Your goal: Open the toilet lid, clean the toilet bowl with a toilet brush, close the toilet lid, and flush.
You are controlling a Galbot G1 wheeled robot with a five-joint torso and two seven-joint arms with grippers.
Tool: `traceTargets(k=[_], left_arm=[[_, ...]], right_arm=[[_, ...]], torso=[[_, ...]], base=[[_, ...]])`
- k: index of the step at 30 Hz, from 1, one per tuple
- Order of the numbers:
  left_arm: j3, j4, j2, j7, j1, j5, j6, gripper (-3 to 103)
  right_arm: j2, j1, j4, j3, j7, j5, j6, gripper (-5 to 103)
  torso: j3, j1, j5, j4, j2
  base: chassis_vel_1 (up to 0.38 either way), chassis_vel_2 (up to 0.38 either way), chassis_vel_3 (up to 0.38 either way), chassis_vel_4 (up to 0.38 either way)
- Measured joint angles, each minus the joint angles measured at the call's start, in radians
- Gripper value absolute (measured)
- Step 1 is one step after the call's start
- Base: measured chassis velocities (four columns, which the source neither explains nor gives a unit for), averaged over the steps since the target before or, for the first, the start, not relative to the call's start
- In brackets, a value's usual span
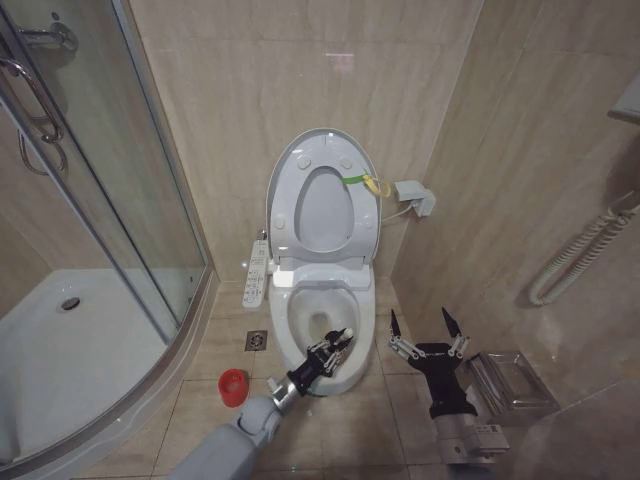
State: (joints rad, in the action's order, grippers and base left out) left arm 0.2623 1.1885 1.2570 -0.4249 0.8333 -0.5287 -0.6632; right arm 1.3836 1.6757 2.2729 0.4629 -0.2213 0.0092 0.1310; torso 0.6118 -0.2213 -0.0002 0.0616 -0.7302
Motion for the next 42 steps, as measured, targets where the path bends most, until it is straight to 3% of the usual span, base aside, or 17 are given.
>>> traceTargets(k=[13,24,31,34,39,42], left_arm=[[-0.043,0.043,-0.045,0.016,0.007,0.006,0.008,21],[0.024,0.098,0.005,0.077,-0.085,-0.006,0.06,18],[0.034,0.07,0.019,0.076,-0.081,-0.001,0.061,18],[0.015,-0.032,0.022,0.049,-0.092,0.0,0.036,18],[0.014,-0.028,0.023,0.051,-0.104,-0.005,0.037,18],[0.032,0.033,0.025,0.063,-0.111,-0.017,0.05,18]], right_arm=[[0.0,0.0,0.0,0.0,0.0,0.0,0.0,100],[0.0,0.0,0.0,0.0,0.0,0.0,0.0,100],[0.0,0.0,0.0,0.0,0.0,0.0,0.0,100],[0.0,0.0,0.0,0.0,0.0,0.0,0.0,100],[0.0,0.0,0.0,0.0,0.0,0.0,0.0,100],[0.0,0.0,0.0,0.0,0.0,0.0,0.0,100]], torso=[[0.0,0.0,0.0001,-0.0002,0.0],[0.0,0.0,0.0003,0.0002,0.0],[0.0,0.0,0.0003,0.0,0.0],[0.0,0.0,0.0002,-0.0001,0.0],[0.0,0.0,0.0002,-0.0002,0.0],[0.0,0.0,0.0002,0.0004,0.0]], base=[[0.0,0.0,0.0,0.0],[0.0,0.0,0.0,0.0],[0.0,0.0,0.0,0.0],[0.0,0.0,0.0,0.0],[0.0,0.0,0.0,0.0],[0.0,0.0,0.0,0.0]])
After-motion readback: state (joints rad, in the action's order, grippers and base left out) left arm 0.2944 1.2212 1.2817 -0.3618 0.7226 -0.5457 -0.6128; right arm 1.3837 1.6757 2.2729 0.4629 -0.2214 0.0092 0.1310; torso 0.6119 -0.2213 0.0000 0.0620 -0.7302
